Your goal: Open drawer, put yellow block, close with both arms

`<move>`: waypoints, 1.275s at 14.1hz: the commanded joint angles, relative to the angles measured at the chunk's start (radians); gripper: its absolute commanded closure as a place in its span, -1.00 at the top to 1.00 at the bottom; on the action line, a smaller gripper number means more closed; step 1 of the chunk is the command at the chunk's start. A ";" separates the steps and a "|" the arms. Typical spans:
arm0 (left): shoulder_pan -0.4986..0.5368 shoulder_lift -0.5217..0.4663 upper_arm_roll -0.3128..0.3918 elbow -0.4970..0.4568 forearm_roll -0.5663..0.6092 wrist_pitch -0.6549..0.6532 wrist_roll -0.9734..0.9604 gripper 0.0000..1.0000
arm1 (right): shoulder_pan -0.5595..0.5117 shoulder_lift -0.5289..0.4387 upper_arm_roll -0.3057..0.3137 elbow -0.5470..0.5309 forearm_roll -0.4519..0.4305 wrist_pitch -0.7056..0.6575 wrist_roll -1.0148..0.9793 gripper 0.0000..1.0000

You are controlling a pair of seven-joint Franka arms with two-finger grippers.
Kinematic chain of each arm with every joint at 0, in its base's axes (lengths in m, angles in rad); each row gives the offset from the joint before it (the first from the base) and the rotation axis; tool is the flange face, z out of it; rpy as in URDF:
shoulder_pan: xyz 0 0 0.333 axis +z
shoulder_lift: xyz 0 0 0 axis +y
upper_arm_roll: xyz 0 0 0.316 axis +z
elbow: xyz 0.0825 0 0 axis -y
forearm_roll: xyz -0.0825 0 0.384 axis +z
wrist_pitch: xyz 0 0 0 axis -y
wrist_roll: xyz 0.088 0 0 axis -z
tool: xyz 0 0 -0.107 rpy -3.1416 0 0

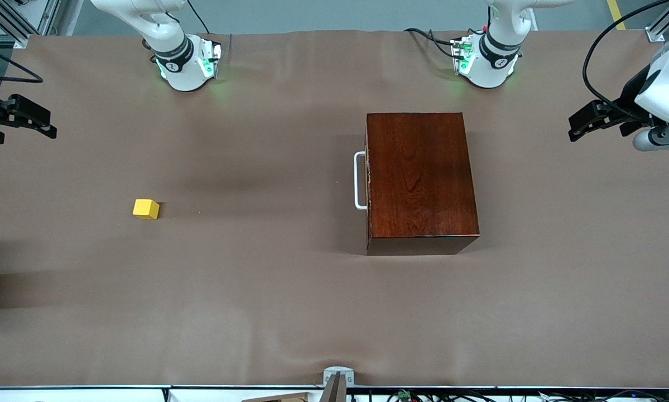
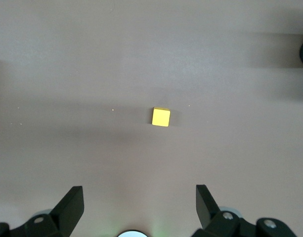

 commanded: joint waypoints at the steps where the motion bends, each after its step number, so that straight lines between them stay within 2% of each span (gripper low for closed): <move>1: 0.008 0.002 -0.006 0.023 -0.007 -0.023 -0.012 1.00 | -0.014 -0.024 0.007 -0.019 0.019 -0.004 0.013 1.00; 8: -0.010 0.028 -0.013 0.056 0.004 -0.022 -0.012 1.00 | -0.015 -0.024 0.007 -0.019 0.019 -0.004 0.013 1.00; 12: -0.035 0.074 -0.053 0.061 -0.002 -0.019 -0.016 1.00 | -0.014 -0.024 0.007 -0.019 0.019 -0.004 0.013 1.00; 15: -0.116 0.155 -0.084 0.138 -0.002 -0.011 -0.120 1.00 | -0.014 -0.024 0.007 -0.019 0.019 -0.004 0.013 1.00; 18: -0.261 0.279 -0.082 0.242 -0.007 0.001 -0.253 1.00 | -0.014 -0.024 0.007 -0.019 0.019 -0.004 0.013 1.00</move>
